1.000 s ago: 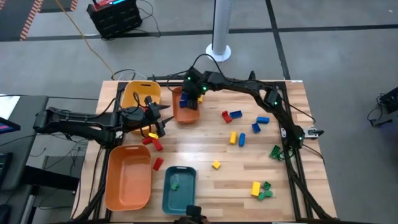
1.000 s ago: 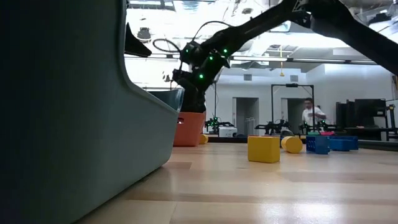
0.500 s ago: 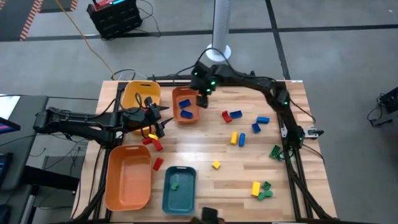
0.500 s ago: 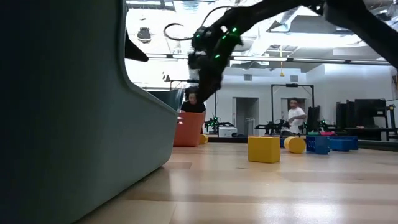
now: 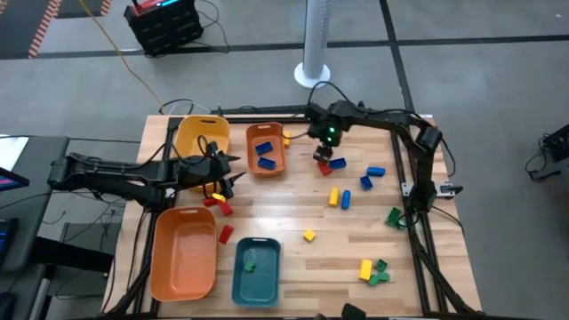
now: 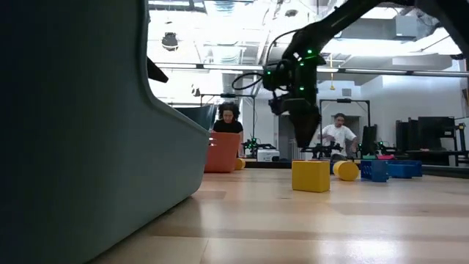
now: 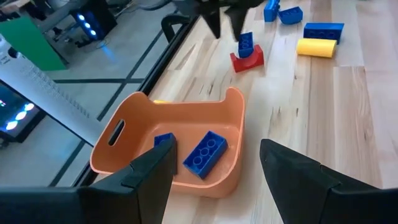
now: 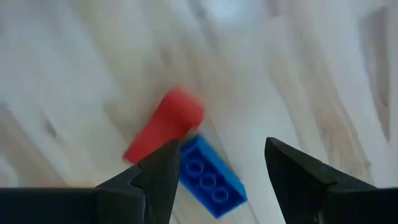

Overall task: Sort blocks
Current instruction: Put the blue game piece into the top orange bin

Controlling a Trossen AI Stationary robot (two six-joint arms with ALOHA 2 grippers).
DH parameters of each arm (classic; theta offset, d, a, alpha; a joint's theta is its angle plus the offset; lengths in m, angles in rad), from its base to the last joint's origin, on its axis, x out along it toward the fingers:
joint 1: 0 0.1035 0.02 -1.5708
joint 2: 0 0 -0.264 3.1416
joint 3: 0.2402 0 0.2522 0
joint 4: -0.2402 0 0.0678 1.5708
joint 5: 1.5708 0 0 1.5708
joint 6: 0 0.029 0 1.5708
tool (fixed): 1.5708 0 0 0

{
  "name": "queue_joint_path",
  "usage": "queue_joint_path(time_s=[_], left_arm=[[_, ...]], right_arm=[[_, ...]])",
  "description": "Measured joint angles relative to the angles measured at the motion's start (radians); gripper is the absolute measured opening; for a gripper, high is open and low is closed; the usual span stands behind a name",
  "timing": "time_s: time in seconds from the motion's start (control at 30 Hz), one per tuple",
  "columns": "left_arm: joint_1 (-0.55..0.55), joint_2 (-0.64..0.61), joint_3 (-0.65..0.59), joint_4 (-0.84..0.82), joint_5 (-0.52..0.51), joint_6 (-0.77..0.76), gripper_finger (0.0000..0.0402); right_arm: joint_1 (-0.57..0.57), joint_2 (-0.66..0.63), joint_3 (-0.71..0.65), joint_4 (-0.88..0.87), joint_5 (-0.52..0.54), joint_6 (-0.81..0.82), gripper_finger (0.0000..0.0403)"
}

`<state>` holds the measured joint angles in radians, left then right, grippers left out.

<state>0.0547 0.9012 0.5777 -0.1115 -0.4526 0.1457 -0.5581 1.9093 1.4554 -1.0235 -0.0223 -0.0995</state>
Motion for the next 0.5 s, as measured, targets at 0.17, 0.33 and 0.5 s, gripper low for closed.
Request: queue_joint_path(time_s=[0.17,0.33,0.5], left_arm=[[0.0,0.0,0.0,0.0,0.007,0.002,0.0231],[0.0,0.0,0.0,0.002,0.03,0.002,0.0231],[0.0,0.0,0.0,0.002,0.029,0.014,0.0231]], right_arm=[[0.004,-0.043,-0.111,0.025,0.003,-0.212,0.0245],[-0.021,-0.061,-0.161,0.03,0.003,-0.337,0.0245],[-0.025,-0.057,-0.208,0.066,0.004,-0.403,0.0245]])
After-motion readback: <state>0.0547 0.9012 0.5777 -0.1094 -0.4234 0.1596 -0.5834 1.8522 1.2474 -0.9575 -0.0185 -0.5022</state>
